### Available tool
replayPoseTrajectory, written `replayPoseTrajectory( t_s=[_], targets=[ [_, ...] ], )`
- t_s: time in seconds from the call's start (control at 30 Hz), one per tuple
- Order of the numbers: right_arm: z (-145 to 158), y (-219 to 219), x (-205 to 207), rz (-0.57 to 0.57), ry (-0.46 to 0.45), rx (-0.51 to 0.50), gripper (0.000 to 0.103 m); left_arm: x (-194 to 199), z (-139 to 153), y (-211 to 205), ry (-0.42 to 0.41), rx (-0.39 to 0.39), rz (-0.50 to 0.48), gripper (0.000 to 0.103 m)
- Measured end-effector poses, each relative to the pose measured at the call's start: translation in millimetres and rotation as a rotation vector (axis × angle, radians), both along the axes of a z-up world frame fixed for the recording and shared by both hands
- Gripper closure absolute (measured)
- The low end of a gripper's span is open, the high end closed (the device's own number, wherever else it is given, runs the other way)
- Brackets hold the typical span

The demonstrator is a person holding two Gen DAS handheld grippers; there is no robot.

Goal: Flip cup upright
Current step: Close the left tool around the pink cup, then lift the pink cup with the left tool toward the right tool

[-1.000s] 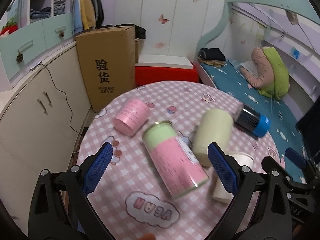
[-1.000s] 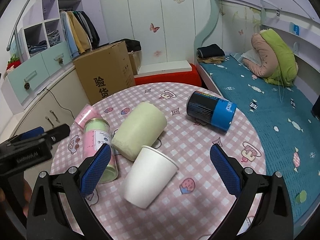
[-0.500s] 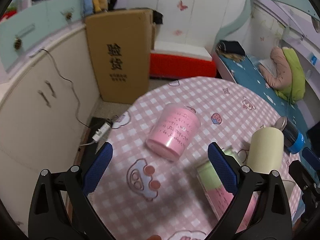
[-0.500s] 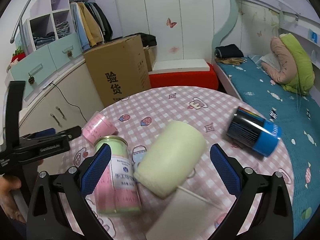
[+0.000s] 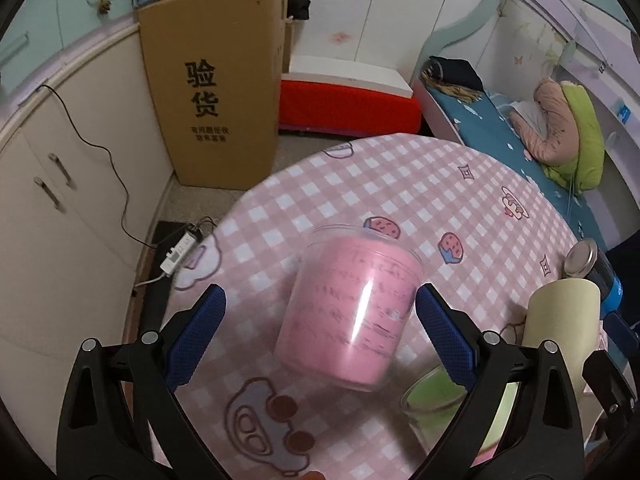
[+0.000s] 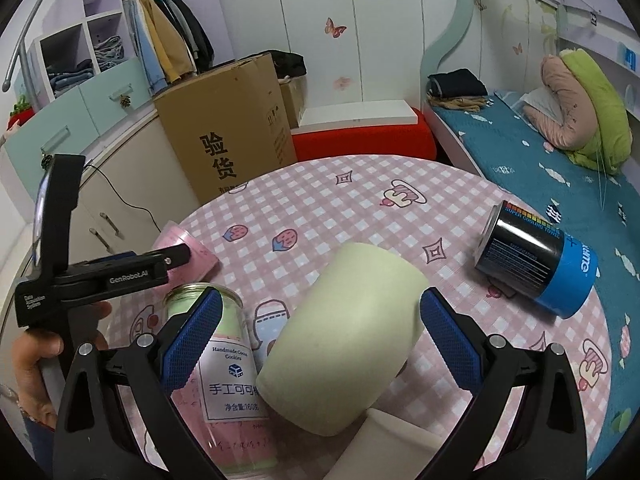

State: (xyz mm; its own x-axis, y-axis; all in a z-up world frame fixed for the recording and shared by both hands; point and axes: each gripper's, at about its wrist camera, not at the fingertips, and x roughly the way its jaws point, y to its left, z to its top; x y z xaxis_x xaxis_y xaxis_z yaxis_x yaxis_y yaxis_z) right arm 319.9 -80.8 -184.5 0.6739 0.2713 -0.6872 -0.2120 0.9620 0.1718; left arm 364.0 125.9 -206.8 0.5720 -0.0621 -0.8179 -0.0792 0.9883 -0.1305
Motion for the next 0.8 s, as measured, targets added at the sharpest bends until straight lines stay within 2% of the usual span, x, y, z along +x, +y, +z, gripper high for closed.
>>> replayPoseTrajectory(
  t_s=[0.13, 0.27, 0.33, 0.37, 0.4, 0.6, 0.8],
  targets=[
    [-2.8, 0.6, 3.8, 0.0, 0.006, -0.003, 0.007, 5.7, -10.5, -0.4, 0.02, 0.002, 0.002, 0.008],
    [-5.5, -0.8, 5.3, -0.004, 0.013, -0.002, 0.007, 4.4, -17.9, 7.5, 0.029, -0.059, 0.023, 0.008],
    [-6.1, -0.3, 6.2, -0.005, 0.014, -0.004, 0.007, 1.8, -17.9, 9.5, 0.017, -0.05, 0.035, 0.016],
    [-6.2, -0.5, 6.3, -0.005, 0.014, -0.003, 0.007, 1.7, -19.5, 10.7, 0.024, -0.052, 0.035, 0.034],
    [-6.2, -0.6, 6.2, -0.003, 0.013, 0.0, 0.007, 2.5, -21.8, 12.0, 0.036, -0.057, 0.038, 0.039],
    [-7.9, -1.0, 3.7, -0.002, 0.016, 0.002, 0.007, -6.2, -19.1, 17.4, 0.025, -0.078, 0.061, 0.041],
    [2.6, -3.3, -10.8, -0.003, -0.001, 0.003, 0.007, -45.8, 10.1, 24.5, -0.035, -0.087, 0.079, 0.041]
  ],
)
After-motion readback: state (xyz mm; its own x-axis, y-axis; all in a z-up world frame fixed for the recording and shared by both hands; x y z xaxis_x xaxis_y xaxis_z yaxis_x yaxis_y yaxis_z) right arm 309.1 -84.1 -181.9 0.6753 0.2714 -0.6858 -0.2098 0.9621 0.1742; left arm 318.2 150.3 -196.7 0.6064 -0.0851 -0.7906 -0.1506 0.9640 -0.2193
